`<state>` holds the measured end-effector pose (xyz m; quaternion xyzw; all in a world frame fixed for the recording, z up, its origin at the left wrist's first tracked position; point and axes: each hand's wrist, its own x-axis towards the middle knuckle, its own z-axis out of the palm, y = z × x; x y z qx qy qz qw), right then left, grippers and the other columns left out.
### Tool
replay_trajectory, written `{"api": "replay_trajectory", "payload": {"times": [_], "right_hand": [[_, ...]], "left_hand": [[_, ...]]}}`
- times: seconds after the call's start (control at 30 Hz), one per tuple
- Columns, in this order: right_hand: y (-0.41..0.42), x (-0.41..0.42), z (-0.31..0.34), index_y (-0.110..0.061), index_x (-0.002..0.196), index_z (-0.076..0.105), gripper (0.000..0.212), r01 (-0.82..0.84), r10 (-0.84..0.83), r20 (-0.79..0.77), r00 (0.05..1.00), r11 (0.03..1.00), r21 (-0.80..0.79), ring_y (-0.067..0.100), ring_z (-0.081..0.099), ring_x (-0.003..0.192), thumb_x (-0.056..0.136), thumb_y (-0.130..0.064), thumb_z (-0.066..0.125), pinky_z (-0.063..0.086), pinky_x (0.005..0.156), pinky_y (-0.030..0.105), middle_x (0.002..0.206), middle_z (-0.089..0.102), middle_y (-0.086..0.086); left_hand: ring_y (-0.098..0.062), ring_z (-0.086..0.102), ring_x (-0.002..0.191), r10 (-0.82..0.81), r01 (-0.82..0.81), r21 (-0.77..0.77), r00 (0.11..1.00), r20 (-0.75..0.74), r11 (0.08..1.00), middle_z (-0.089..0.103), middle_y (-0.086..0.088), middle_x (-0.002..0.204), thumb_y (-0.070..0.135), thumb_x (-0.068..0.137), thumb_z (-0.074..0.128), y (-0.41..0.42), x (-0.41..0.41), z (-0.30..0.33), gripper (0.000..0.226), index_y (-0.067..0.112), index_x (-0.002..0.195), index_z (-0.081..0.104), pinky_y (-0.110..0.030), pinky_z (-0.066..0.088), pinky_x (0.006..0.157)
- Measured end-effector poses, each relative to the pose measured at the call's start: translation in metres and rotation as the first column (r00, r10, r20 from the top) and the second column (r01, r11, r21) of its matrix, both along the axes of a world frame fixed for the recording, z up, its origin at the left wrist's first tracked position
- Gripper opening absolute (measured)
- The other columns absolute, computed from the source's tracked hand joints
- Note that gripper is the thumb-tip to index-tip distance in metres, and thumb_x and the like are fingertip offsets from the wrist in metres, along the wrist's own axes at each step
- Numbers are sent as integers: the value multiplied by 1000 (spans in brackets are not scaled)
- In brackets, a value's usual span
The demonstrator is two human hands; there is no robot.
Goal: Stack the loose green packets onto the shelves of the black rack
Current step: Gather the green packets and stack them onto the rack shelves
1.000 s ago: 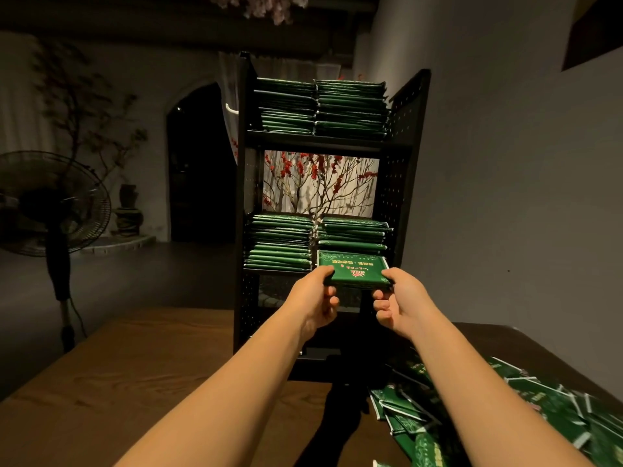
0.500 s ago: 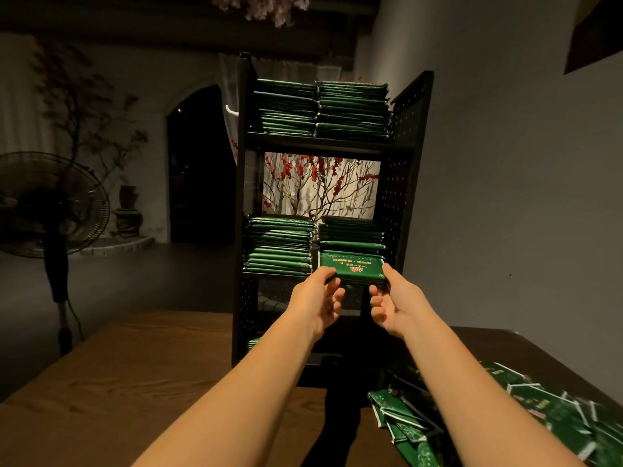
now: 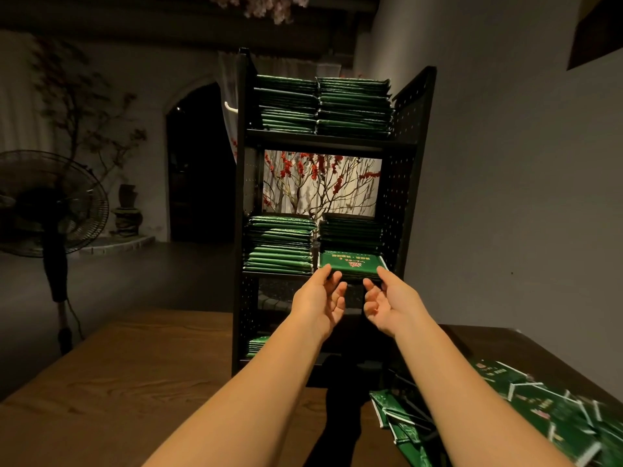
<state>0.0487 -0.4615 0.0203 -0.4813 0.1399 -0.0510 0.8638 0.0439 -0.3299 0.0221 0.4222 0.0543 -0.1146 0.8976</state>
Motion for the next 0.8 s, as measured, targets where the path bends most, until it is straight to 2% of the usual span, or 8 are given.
{"api": "replay_trajectory", "payload": {"times": [0.2,0.37,0.5,0.63,0.73,0.8], "right_hand": [[1,4,-2,-16,103,61,24,39,-39,-9,999,998,46,5,46,44,95,-38,60,30,37,18,89,68,2],[6,-2,4,-15,94,58,22,64,-67,27,997,994,87,6,46,47,97,-36,58,29,38,17,90,70,4],[8,-4,3,-13,100,59,20,71,-78,56,995,991,118,6,51,50,98,-32,56,34,44,18,95,72,6],[9,-6,1,-11,108,59,18,56,-71,92,993,986,158,8,56,57,99,-26,55,41,50,20,103,72,9],[10,-10,0,-9,111,59,19,49,-65,107,992,988,147,11,58,67,99,-23,53,43,54,22,107,71,9],[10,-12,-2,-10,112,60,18,47,-61,96,994,989,143,11,57,66,99,-21,54,43,55,22,107,71,9]], "left_hand": [[-6,64,68,11,-11,-7,1000,-5,1000,73,8,82,32,93,65,-4,-2,0,16,19,99,70,-21,48,60],[-7,66,71,29,-29,-33,1000,-7,999,74,8,82,33,95,63,-5,0,0,17,19,100,70,-22,48,65],[-8,66,73,38,-39,-41,999,-6,998,75,8,83,31,97,60,-7,2,1,15,20,92,69,-23,47,66],[-9,68,75,43,-43,-45,999,9,998,77,7,90,26,96,62,-8,2,-2,11,19,99,70,-24,49,65],[-10,69,82,41,-40,-41,999,23,998,76,6,96,23,96,61,-7,-1,-3,11,19,102,70,-24,50,68],[-11,68,84,39,-39,-36,999,27,999,75,6,99,23,97,60,-7,-3,-3,11,18,102,69,-24,50,71]]}}
